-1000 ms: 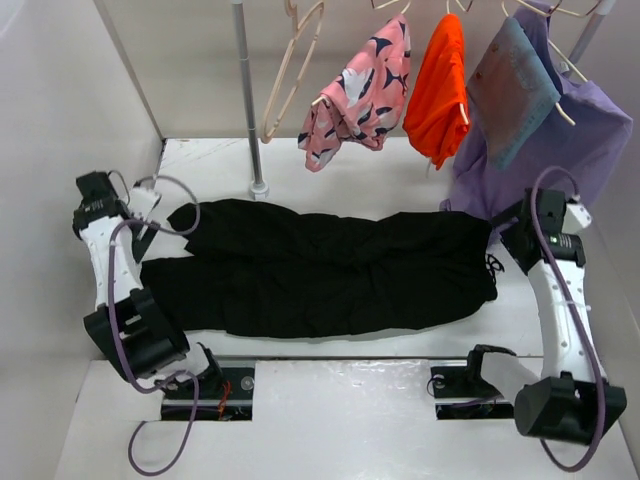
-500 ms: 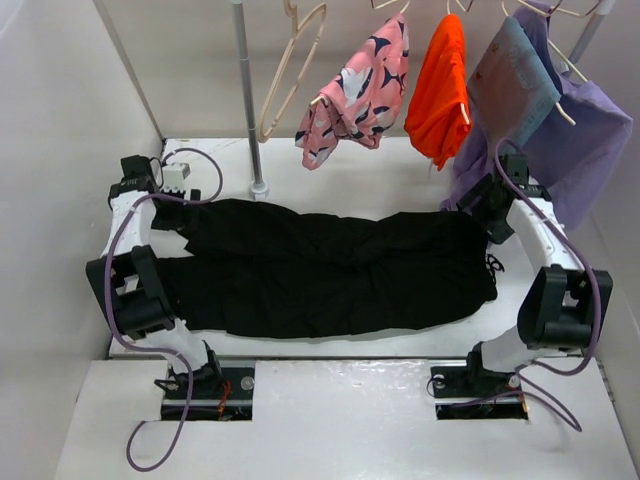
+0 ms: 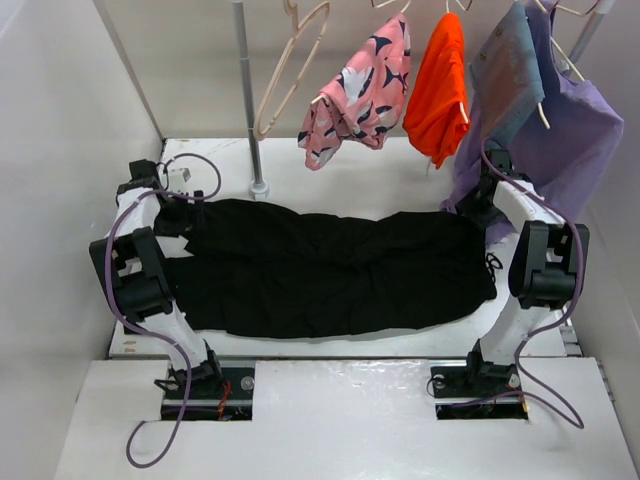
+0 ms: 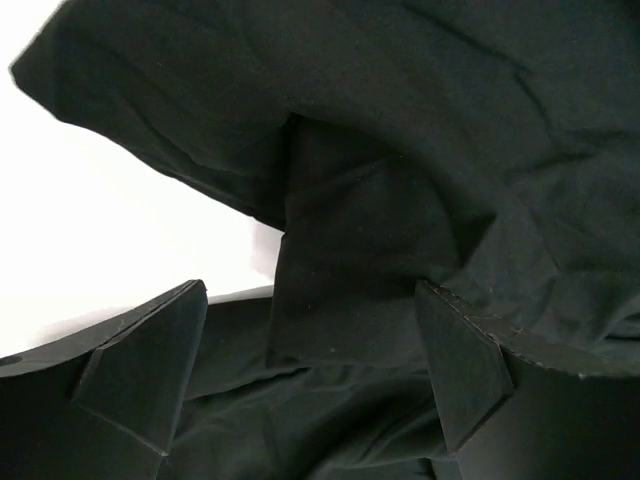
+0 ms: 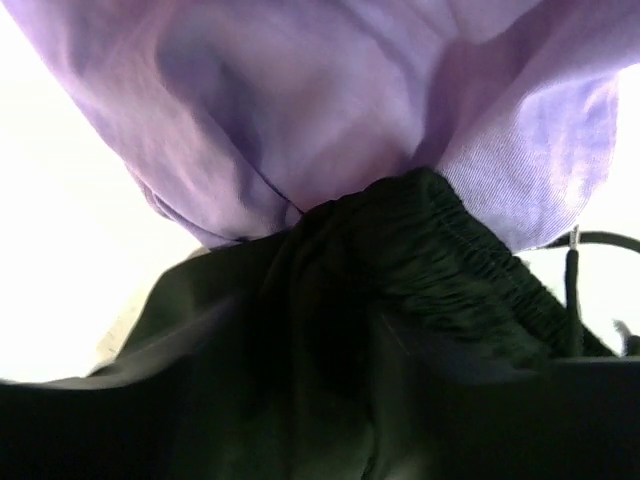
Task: Place the trousers on the hanger
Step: Fold the trousers at the center of the board.
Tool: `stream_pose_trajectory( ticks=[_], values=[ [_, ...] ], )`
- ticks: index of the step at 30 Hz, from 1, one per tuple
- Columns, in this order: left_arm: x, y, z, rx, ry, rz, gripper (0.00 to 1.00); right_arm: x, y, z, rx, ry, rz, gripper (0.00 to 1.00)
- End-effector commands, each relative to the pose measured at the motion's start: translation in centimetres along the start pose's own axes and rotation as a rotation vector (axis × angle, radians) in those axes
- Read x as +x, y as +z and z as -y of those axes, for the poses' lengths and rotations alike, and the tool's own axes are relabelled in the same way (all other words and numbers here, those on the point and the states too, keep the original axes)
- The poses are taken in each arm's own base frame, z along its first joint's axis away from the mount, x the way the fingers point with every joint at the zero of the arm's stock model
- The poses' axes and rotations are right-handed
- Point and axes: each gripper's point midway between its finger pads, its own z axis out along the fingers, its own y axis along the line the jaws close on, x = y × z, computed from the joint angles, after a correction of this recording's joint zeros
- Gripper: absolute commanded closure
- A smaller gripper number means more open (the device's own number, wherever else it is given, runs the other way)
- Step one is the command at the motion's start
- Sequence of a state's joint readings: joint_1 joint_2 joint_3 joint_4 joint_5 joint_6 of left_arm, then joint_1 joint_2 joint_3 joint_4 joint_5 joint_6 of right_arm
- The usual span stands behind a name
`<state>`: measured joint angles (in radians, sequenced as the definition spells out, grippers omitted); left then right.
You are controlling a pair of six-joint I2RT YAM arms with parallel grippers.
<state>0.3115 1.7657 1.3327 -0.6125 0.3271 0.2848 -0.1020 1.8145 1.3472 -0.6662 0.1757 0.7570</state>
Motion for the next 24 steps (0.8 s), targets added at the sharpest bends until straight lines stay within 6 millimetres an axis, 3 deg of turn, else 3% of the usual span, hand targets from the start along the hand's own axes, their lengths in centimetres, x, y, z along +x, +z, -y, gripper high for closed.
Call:
stream_pose_trajectory(
  ticks=[1, 2, 3, 5, 6, 7, 10, 15, 20, 24],
  values=[
    [-0.5, -0.1, 0.1, 0.015, -0.022, 0.006, 0.18, -1.5, -0.9, -2.1, -0.058, 0.009, 0.068, 0.5],
    [0.3, 0.4, 0.1, 0.02, -0.018, -0.018, 0.2, -1.2, -0.7, -2.1, -0.066, 0.009, 0.06, 0.59],
    [1.3, 0.8, 0.2, 0.025, -0.025, -0.041, 0.24, -1.2, -0.7, -2.1, -0.066, 0.009, 0.059, 0.75],
    [1.1, 1.8, -0.4, 0.014, -0.024, -0.04, 0.4, -0.5, -0.6, -2.2, -0.064, -0.015, 0.05, 0.91],
    [1.3, 2.1, -0.4, 0.017, -0.027, -0.051, 0.65, -0.2, -0.7, -2.5, -0.069, -0.024, 0.048, 0.96],
    [0.3, 2.1, -0.7, 0.011, -0.02, -0.027, 0.75, -0.4, -1.0, -2.2, -0.059, -0.033, 0.057, 1.0],
    [-1.5, 1.8, -0.6, 0.024, -0.009, 0.012, 1.0, 0.0, -1.7, -2.2, -0.047, -0.074, 0.078, 1.0],
    [-4.1, -0.4, -1.2, -0.007, 0.014, 0.083, 1.0, -0.5, -4.5, -1.9, -0.076, -0.077, 0.131, 1.0],
    [-7.2, -5.2, -3.8, -0.138, 0.074, 0.18, 1.0, -1.4, -7.5, -1.1, -0.095, -0.082, 0.191, 1.0],
    [-11.4, -11.1, -4.3, -0.236, 0.146, 0.311, 1.0, -2.0, -8.8, -0.1, -0.099, -0.08, 0.212, 1.0]
  ],
)
